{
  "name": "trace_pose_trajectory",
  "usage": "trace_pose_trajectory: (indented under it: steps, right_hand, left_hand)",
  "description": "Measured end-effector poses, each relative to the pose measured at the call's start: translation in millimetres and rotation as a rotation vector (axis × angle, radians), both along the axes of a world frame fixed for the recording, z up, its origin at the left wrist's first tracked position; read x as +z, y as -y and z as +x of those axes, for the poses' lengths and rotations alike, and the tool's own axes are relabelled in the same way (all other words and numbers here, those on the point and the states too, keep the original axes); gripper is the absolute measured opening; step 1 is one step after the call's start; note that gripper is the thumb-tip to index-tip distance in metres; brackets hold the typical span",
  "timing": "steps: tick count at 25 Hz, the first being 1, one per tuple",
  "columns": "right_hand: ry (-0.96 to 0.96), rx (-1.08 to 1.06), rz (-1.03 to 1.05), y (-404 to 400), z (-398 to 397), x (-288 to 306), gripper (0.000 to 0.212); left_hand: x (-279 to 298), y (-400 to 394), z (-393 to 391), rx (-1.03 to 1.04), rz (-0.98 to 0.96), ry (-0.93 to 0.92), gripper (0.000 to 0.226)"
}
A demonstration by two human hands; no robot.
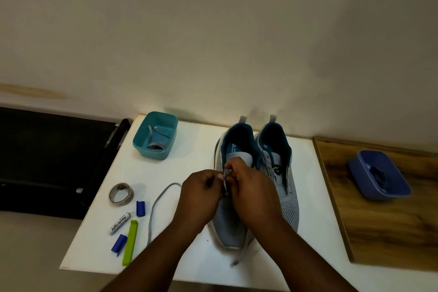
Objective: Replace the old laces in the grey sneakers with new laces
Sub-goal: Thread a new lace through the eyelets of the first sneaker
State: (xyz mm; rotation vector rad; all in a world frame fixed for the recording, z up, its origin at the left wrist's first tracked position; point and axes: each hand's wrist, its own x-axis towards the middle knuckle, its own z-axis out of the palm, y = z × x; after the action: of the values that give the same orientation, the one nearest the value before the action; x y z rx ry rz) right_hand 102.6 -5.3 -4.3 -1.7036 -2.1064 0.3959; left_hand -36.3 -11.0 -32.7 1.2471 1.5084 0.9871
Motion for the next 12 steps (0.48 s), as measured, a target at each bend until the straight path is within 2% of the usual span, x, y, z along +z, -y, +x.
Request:
trace_pose_trajectory:
  steps: [2, 7, 12]
  right_hand:
    - [0.018, 0.037, 0.007, 0.8, 0.1, -0.6, 0.024]
    - [-0.02, 0.085, -0.05, -4.2, 12.3, 3.7, 0.034]
    - [0.01, 0.066, 0.048, 0.1, 9.1, -6.5, 0.04]
  left_hand:
    - [0.3, -2.5, -3.0, -0.003, -0.071, 0.082, 0.02]
    - [-1.9, -6.6, -9.8, -0.025, -0.04, 0.065, 0.011]
    - [-3.0, -6.8, -10.6, -0.046, -0.098, 0.139, 0.01]
